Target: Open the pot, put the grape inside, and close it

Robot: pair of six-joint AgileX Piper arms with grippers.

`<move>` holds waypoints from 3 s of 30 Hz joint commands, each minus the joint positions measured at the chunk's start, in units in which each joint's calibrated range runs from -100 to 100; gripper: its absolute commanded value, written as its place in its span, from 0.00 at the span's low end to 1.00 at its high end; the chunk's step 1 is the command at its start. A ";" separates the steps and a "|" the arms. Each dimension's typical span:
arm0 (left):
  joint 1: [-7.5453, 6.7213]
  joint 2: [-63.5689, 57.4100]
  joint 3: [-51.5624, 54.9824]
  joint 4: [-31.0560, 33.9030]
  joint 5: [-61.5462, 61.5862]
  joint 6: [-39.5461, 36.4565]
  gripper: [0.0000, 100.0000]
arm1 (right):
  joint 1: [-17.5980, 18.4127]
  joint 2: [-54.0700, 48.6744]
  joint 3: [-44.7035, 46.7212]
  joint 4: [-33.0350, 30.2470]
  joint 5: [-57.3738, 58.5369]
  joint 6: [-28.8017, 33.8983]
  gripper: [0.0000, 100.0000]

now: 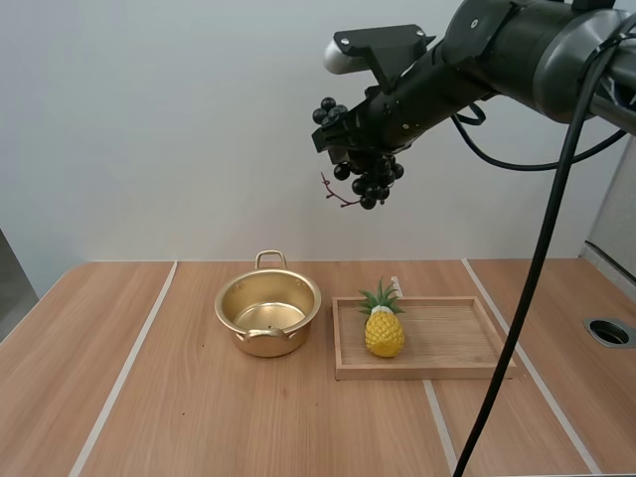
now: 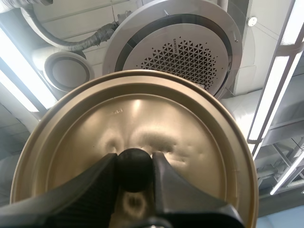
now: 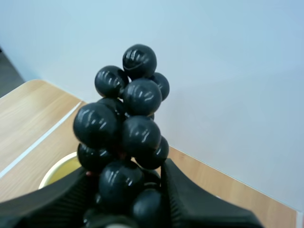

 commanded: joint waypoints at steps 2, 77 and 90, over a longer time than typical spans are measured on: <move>-0.11 0.37 -0.04 -0.01 0.46 0.24 0.00 | 1.84 -0.19 -0.76 1.51 3.63 -3.74 0.00; -0.11 0.37 0.19 -0.01 11.53 0.97 0.00 | 17.45 46.86 -0.76 -38.44 -12.52 11.53 0.00; -0.11 0.37 0.19 -0.01 11.53 0.97 0.00 | 16.81 40.87 -1.90 -47.70 -15.86 25.71 0.00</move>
